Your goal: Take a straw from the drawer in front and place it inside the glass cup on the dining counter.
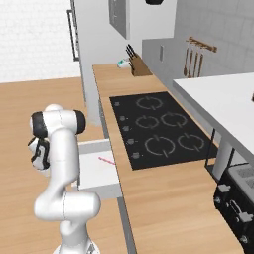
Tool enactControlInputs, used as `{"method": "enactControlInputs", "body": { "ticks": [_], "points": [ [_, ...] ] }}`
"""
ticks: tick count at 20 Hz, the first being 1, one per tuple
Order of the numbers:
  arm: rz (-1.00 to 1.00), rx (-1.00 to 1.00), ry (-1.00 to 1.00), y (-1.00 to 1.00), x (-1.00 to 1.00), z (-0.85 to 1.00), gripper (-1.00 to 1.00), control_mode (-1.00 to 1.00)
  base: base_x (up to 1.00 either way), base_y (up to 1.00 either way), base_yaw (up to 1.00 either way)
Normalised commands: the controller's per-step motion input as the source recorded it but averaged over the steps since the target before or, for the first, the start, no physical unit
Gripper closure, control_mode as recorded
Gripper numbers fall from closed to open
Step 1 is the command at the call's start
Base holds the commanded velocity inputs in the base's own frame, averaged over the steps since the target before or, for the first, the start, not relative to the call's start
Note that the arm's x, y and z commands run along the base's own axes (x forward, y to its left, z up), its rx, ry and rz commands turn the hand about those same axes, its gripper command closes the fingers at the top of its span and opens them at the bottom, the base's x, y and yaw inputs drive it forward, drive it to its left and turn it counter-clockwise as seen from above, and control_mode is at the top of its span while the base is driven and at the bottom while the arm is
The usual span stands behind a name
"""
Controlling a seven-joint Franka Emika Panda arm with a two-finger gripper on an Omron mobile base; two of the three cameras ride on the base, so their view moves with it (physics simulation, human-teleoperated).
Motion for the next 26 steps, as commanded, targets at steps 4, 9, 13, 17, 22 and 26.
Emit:
{"method": "enactControlInputs", "body": {
  "ticks": [4,9,13,17,22,26],
  "points": [
    [0.07,0.21,0.14,0.87,-0.26,0.22,-1.0,-1.0,0.0,0.0,0.0],
    [0.0,0.23,-0.09,0.05,-0.85,0.99,-1.0,-1.0,0.0,0.0,0.0],
    [0.0,0.32,-0.14,-0.38,-0.52,1.0,-1.0,-1.0,0.0,0.0,0.0],
    [0.0,0.35,-0.02,-0.89,-0.06,1.0,-1.0,-1.0,0.0,0.0,0.0],
    [-0.01,0.25,0.02,-1.0,0.33,0.95,-1.0,-1.0,0.0,0.0,0.0],
    [-0.01,0.03,0.03,-0.96,0.49,0.23,-1.0,-1.0,0.0,0.0,0.0]
  ]
}}
